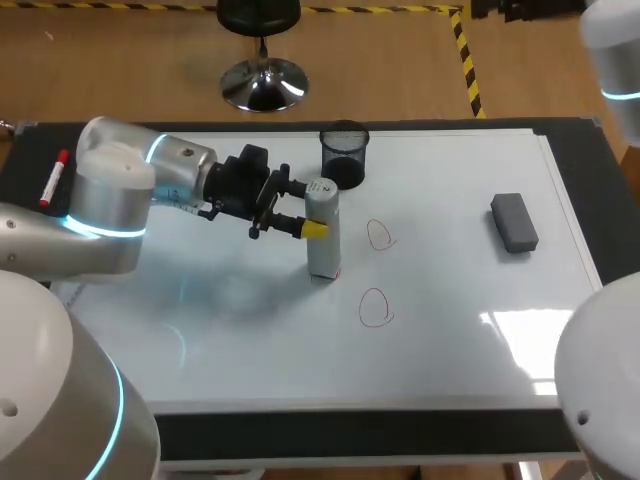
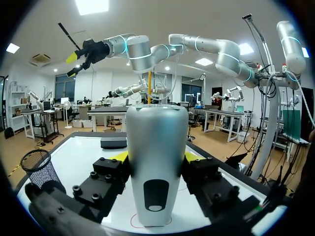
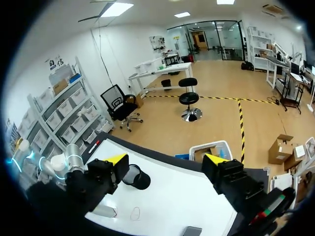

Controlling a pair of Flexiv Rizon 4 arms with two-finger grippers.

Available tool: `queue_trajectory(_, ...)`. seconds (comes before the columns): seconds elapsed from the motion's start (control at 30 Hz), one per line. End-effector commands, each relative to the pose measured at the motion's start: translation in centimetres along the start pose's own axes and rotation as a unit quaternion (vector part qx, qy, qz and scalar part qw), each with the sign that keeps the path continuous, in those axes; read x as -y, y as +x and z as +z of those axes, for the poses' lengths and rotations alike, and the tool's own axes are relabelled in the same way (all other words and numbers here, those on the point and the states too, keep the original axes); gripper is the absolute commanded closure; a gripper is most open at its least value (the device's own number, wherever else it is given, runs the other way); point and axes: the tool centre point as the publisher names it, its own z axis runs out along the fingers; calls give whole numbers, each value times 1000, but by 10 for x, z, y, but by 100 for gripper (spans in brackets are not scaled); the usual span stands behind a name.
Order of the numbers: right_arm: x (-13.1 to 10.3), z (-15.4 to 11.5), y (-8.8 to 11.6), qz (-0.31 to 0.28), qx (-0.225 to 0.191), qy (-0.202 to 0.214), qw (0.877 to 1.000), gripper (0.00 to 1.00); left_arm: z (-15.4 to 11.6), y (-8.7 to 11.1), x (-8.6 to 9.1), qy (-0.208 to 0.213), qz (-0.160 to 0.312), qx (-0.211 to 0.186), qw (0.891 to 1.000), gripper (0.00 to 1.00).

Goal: Pick up the inspection probe, press it on each red-marked spot on the whiteboard one by one, put down the probe, pick up the eraser, and wipe off all the red marks.

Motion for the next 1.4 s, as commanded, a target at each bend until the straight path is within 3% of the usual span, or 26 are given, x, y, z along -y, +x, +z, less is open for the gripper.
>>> queue_trajectory(0.03,-3,-3,0,0,1,153,988,0,1,-2,-8,1,1,-1,1000,100)
queue_trajectory(0.63,-3,-3,0,0,1,153,988,0,1,-2,-8,1,1,-1,1000,100)
queue_trajectory(1.03,9,-7,19,25,86,214,973,0,1,-2,-8,1,1,-1,1000,100)
queue_trajectory(1.4,33,-13,39,29,116,252,960,0,1,-2,-8,1,1,-1,1000,100)
